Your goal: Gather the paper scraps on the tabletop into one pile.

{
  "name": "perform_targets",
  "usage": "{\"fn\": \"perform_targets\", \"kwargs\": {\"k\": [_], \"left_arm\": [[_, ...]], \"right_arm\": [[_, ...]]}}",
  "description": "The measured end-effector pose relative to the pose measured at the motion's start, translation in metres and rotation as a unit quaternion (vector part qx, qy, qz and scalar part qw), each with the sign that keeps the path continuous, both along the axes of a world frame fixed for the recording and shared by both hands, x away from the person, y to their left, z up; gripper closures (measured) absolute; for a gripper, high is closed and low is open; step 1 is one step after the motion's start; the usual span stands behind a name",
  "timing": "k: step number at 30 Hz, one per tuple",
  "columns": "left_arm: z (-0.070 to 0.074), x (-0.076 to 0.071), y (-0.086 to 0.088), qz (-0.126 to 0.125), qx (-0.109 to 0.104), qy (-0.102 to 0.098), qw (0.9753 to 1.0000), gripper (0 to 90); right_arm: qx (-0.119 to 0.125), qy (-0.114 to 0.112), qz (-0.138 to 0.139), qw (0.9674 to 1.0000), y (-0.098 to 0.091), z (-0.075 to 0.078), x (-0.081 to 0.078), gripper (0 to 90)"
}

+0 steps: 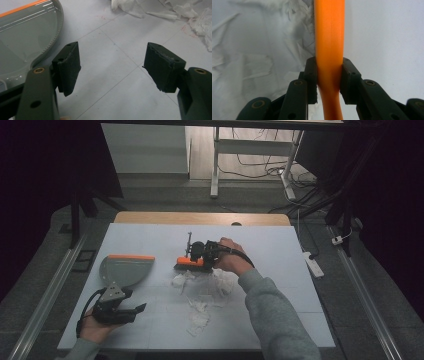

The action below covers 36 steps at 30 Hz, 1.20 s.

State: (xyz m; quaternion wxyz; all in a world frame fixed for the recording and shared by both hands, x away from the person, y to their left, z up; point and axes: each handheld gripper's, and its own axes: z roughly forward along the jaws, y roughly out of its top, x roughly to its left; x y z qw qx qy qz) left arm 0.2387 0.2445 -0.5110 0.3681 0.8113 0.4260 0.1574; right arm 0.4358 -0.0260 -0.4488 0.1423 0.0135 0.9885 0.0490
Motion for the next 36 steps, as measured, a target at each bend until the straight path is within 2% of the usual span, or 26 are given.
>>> {"fn": "perform_targets", "kwargs": {"k": [1, 3, 5, 7, 10, 11, 15, 17, 18, 19, 23, 24, 26, 27, 29, 32, 33, 35, 36], "left_arm": [[0.000, 0.000, 0.000, 0.000, 0.001, 0.000, 1.0000, 30.1], [0.000, 0.000, 0.000, 0.001, 0.001, 0.001, 1.0000, 30.1], [-0.001, 0.000, 0.001, 0.004, 0.001, 0.001, 1.0000, 30.1], [-0.001, 0.000, 0.001, 0.006, 0.000, 0.000, 1.0000, 30.1], [0.000, 0.000, 0.002, 0.006, 0.001, 0.000, 1.0000, 30.1], [0.000, 0.000, 0.002, 0.006, 0.000, 0.000, 1.0000, 30.1], [0.000, 0.000, 0.003, 0.011, -0.002, -0.002, 0.9999, 30.1], [0.001, 0.000, 0.004, 0.012, -0.003, -0.002, 0.9999, 30.1], [0.001, 0.000, 0.004, 0.012, -0.003, -0.002, 0.9999, 30.1], [0.001, 0.000, 0.004, 0.011, -0.004, -0.003, 0.9999, 30.1], [0.003, -0.002, 0.005, 0.010, -0.005, -0.006, 0.9999, 30.1], [0.003, -0.002, 0.005, 0.011, -0.006, -0.006, 0.9999, 30.1], [0.003, -0.002, 0.005, 0.010, -0.006, -0.005, 0.9999, 30.1], [0.003, -0.002, 0.005, 0.010, -0.006, -0.005, 0.9999, 30.2], [0.002, -0.002, 0.005, 0.009, -0.005, -0.005, 0.9999, 30.2], [0.003, -0.002, 0.005, 0.005, -0.007, -0.006, 0.9999, 30.3], [0.003, -0.002, 0.004, 0.005, -0.008, -0.007, 0.9999, 30.3], [0.003, -0.002, 0.004, 0.003, -0.004, -0.007, 1.0000, 30.3], [0.002, -0.002, 0.004, 0.003, -0.004, -0.007, 1.0000, 30.3]], "right_arm": [[0.010, -0.011, -0.001, 0.9999, -0.003, 0.003, -0.002, 70.8], [0.031, -0.026, -0.027, 0.9988, -0.010, 0.012, -0.005, 70.8], [0.066, -0.040, -0.042, 0.9962, -0.017, 0.020, -0.003, 70.8], [0.096, -0.043, -0.067, 0.9922, -0.024, 0.026, -0.004, 70.8], [0.144, -0.049, -0.104, 0.9829, -0.031, 0.033, -0.009, 70.8], [0.153, -0.048, -0.110, 0.9809, -0.032, 0.036, -0.010, 70.8], [0.193, -0.016, -0.141, 0.9709, -0.026, 0.043, -0.023, 70.8], [0.205, 0.008, -0.154, 0.9666, -0.016, 0.044, -0.032, 70.8], [0.215, 0.023, -0.164, 0.9623, -0.010, 0.044, -0.037, 70.8], [0.220, 0.037, -0.168, 0.9602, -0.004, 0.042, -0.041, 70.8], [0.238, 0.088, -0.206, 0.9452, 0.021, 0.030, -0.052, 70.8], [0.240, 0.096, -0.211, 0.9427, 0.026, 0.026, -0.053, 70.8], [0.251, 0.121, -0.219, 0.9351, 0.037, 0.018, -0.055, 70.8], [0.258, 0.140, -0.222, 0.9297, 0.043, 0.013, -0.055, 70.8], [0.263, 0.159, -0.231, 0.9233, 0.052, 0.005, -0.054, 70.8], [0.265, 0.185, -0.252, 0.9123, 0.057, -0.009, -0.046, 70.8], [0.261, 0.185, -0.260, 0.9110, 0.056, -0.013, -0.043, 70.8], [0.255, 0.194, -0.279, 0.9050, 0.050, -0.020, -0.037, 70.8], [0.247, 0.183, -0.285, 0.9080, 0.045, -0.023, -0.034, 70.8]]}}
